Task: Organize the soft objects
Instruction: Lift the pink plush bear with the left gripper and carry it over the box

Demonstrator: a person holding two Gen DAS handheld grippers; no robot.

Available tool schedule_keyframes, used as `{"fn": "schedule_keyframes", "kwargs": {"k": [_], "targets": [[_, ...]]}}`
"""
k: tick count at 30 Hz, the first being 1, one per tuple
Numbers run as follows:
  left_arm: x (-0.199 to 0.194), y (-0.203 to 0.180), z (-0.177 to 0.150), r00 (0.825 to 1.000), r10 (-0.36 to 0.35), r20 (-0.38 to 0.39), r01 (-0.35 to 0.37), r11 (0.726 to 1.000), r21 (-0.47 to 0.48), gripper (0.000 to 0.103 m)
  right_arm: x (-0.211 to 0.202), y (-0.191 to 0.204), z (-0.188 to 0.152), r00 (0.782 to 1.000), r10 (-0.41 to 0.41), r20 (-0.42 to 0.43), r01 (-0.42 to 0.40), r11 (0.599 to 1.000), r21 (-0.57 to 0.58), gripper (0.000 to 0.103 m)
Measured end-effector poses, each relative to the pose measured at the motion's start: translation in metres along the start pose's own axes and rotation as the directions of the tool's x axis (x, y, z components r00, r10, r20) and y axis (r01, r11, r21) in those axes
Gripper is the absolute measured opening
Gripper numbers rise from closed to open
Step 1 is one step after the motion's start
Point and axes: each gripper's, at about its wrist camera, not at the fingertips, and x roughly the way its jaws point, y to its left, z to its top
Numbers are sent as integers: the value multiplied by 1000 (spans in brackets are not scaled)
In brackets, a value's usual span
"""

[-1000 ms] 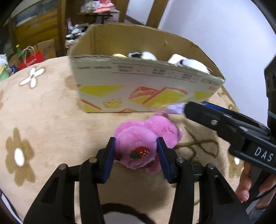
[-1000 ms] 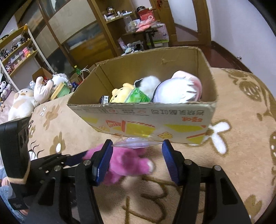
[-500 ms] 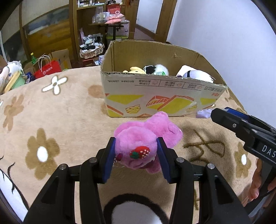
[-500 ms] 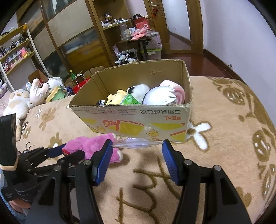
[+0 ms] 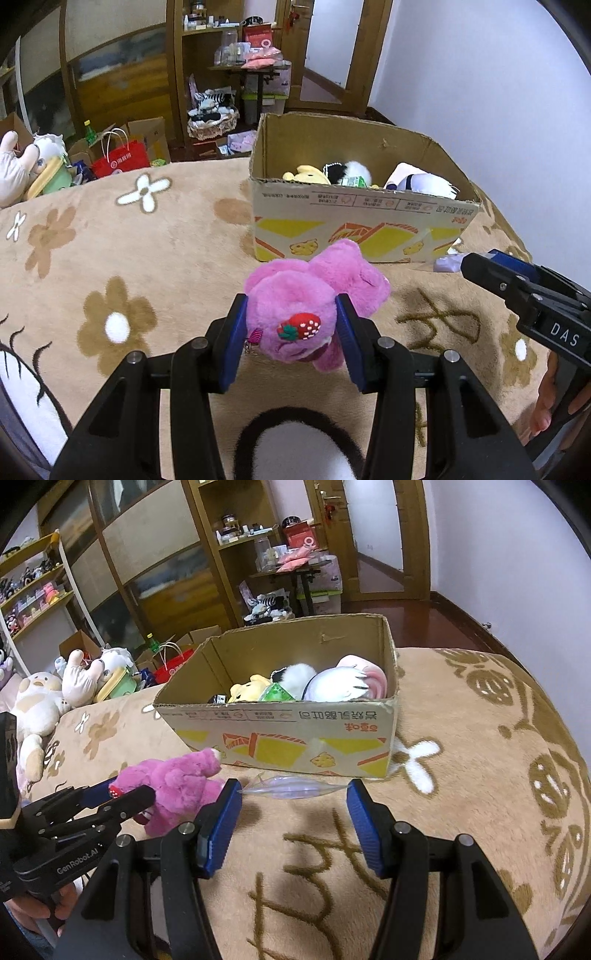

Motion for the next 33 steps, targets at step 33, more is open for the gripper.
{"fn": "schedule_keyframes", "kwargs": {"k": [33], "targets": [[-60,-3,22,961,43,272,-53,998,29,45,-51,2,21,984,1,180,-1,1000,-2,62]]}}
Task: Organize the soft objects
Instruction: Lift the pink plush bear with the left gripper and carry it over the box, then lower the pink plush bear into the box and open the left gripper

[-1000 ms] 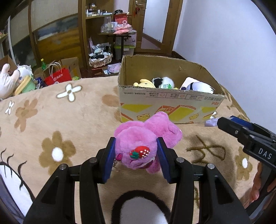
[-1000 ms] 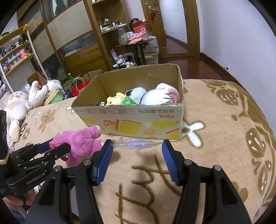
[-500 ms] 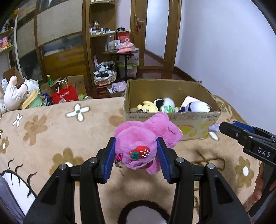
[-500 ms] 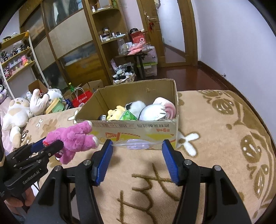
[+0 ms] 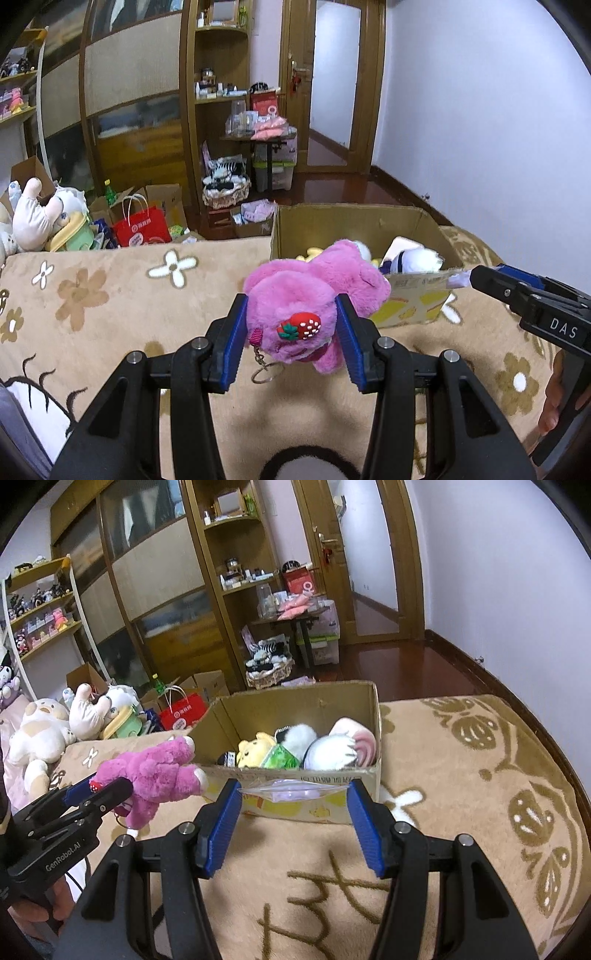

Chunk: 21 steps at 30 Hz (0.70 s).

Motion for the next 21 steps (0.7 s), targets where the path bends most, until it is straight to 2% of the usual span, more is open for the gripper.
{"fn": "schedule_keyframes", "kwargs": {"k": [5,11,21], "targets": [[-11,-2,16,997,-15,74,14,1000,15,45,-10,1,14,999,11,53,-11,1000,2,62],[-10,-6,35,991,-38,125,33,999,39,45,-9,-2,29,996,13,90,-14,1000,7,62],[19,-14,56,988,-76,135,68,996,64,45,11,-7,48,993,30,114,-33,999,22,62]]}}
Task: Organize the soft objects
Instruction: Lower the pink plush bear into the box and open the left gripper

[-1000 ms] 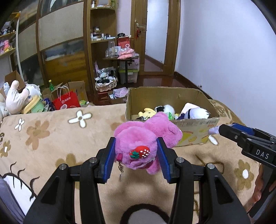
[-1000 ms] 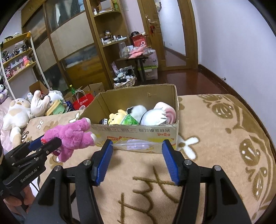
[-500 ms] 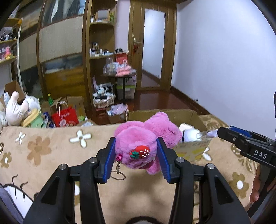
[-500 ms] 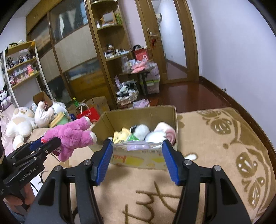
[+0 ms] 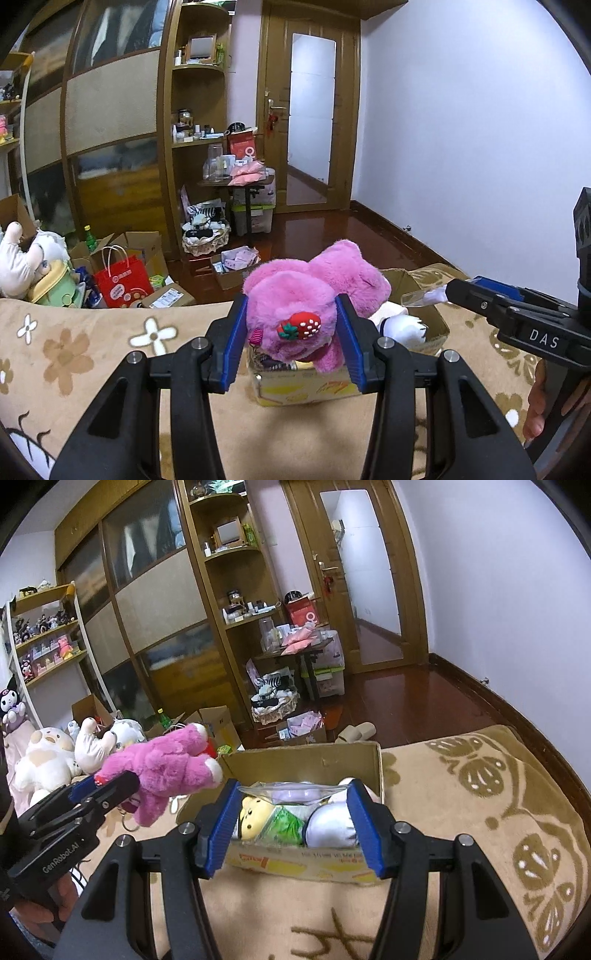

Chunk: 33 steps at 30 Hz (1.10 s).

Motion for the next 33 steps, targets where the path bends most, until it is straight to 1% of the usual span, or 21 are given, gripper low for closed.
{"fn": "schedule_keyframes", "kwargs": {"k": [3,6,10,18,21,24,26,27,28,31,33], "targets": [[14,0,4,1000,0,0,0,1000,16,45,10,-1,2,1000,8,2,-8,1000,5,62],[30,3,5,1000,-15,-12,15,1000,-12,45,21,-4,3,1000,17,2,-17,1000,15,62],[54,3,1,998,-28,-52,27,999,-22,45,36,-9,0,1000,17,-11,-16,1000,15,62],[95,-4,-20,988,-24,-152,25,1000,2,46,74,-22,-17,996,-4,-93,6,1000,15,62],[101,-4,-24,985,-2,-175,5,1000,18,46,84,-24,-22,993,-12,-115,14,1000,16,63],[102,-4,-25,985,19,-173,-15,1000,26,47,89,-25,-25,991,-11,-132,13,1000,16,63],[101,-2,-25,985,20,-171,-18,1000,15,53,90,-25,-27,990,-16,-141,17,1000,10,64],[99,-1,-25,986,22,-168,-21,1000,8,54,89,-24,-27,990,-22,-142,23,1000,7,67],[98,0,-25,986,23,-165,-23,1000,1,56,88,-24,-27,990,-27,-139,28,1000,5,73],[94,5,-23,986,31,-164,-34,999,-15,66,82,-22,-28,992,-34,-125,35,999,3,82],[88,9,-22,987,38,-157,-43,999,-26,69,78,-21,-27,992,-47,-115,47,999,2,87]]}}
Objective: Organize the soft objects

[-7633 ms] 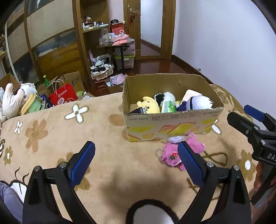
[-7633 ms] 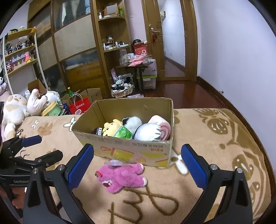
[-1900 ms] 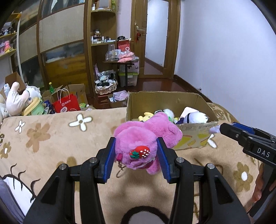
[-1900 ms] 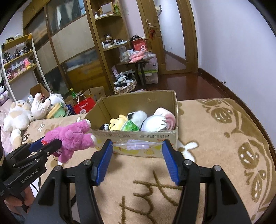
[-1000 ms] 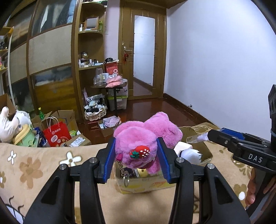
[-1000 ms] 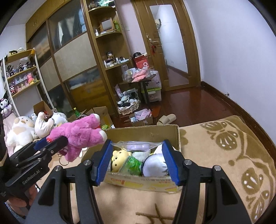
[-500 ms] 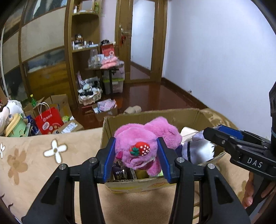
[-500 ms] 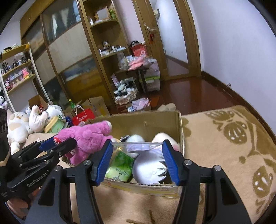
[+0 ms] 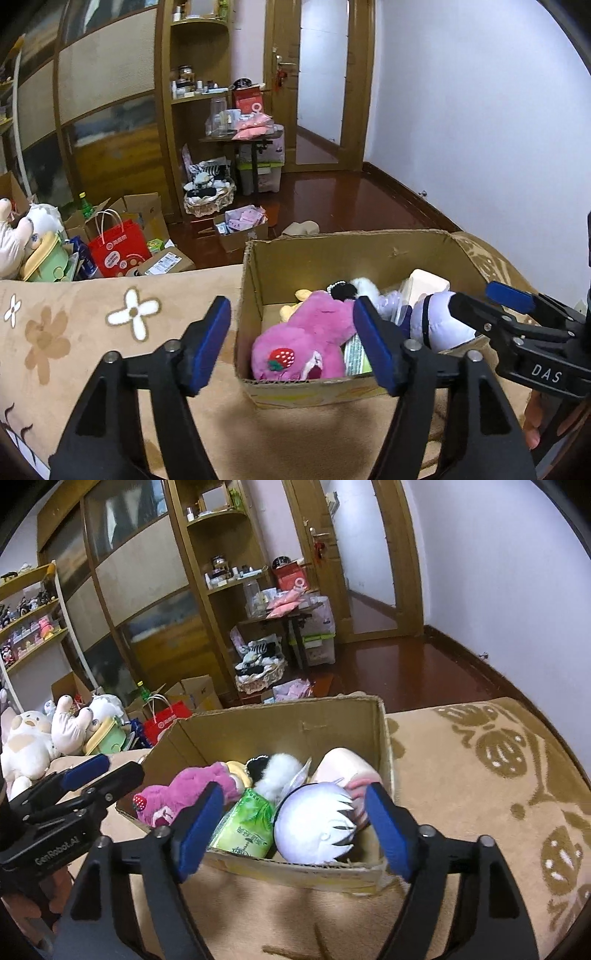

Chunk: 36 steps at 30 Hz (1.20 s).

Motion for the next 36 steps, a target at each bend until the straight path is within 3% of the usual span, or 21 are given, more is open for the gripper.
{"fn": "schedule_keyframes", "kwargs": {"k": [5,10,16,26,36], "targets": [[-17,3,-3,1000,20,7,-20,1000,-6,78,-15,1,-1,1000,-17,18,17,1000,9,96],[-41,2,-8,999,41,12,-41,999,21,79,-38,5,-3,998,-29,54,30,999,-11,103],[-78,3,-11,997,63,53,-65,997,33,92,-74,18,-5,992,-40,120,47,997,-58,103],[-139,2,-20,993,63,101,-67,997,36,98,-139,38,-15,975,-38,220,56,995,-77,103],[-189,3,-35,985,81,152,-87,996,35,99,-181,43,-29,963,-43,267,66,995,-79,103]]}}
